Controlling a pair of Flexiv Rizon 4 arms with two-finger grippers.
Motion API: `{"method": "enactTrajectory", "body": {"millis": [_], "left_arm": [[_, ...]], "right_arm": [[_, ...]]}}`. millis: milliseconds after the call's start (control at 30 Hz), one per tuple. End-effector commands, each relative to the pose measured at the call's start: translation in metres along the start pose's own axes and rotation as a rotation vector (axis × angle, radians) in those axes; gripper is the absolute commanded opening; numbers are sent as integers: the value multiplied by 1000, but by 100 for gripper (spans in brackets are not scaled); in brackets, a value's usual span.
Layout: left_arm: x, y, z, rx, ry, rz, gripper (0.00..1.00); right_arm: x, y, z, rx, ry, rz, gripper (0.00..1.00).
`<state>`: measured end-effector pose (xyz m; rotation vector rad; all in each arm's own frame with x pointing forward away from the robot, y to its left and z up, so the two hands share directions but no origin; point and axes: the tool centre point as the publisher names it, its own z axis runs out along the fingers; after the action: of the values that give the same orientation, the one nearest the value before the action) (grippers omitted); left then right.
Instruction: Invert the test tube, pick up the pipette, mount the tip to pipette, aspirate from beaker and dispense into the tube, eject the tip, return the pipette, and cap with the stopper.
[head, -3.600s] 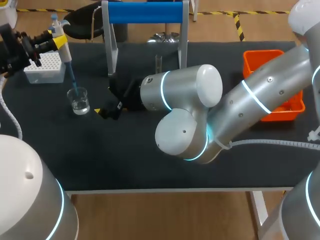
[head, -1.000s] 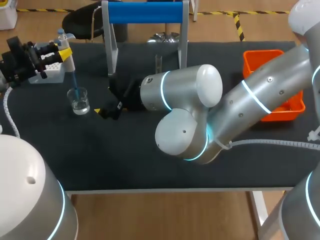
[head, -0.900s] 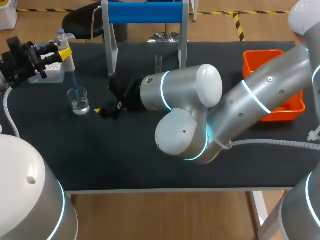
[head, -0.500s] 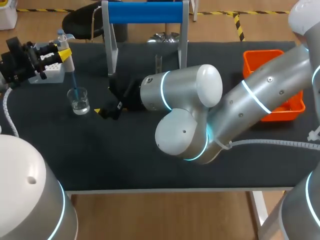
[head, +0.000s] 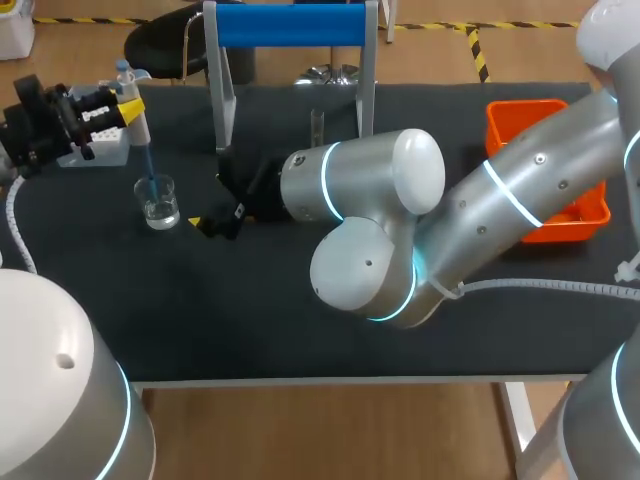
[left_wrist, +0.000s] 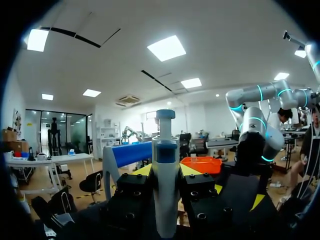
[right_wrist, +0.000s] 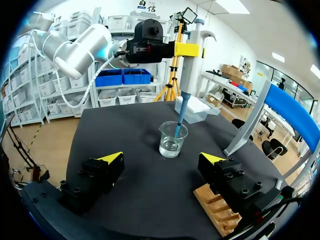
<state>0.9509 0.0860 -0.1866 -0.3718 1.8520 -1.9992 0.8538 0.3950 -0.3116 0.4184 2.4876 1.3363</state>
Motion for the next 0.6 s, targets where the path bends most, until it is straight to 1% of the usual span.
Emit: {"method": "enactTrajectory", "body": {"millis": [33, 600], "left_arm": [[0, 1, -1, 2, 1, 0, 0], [2, 0, 0, 2, 13, 3, 0]], "right_arm": [[0, 0, 0, -1, 2, 0, 100], [0, 0, 0, -1, 2, 0, 100]]}}
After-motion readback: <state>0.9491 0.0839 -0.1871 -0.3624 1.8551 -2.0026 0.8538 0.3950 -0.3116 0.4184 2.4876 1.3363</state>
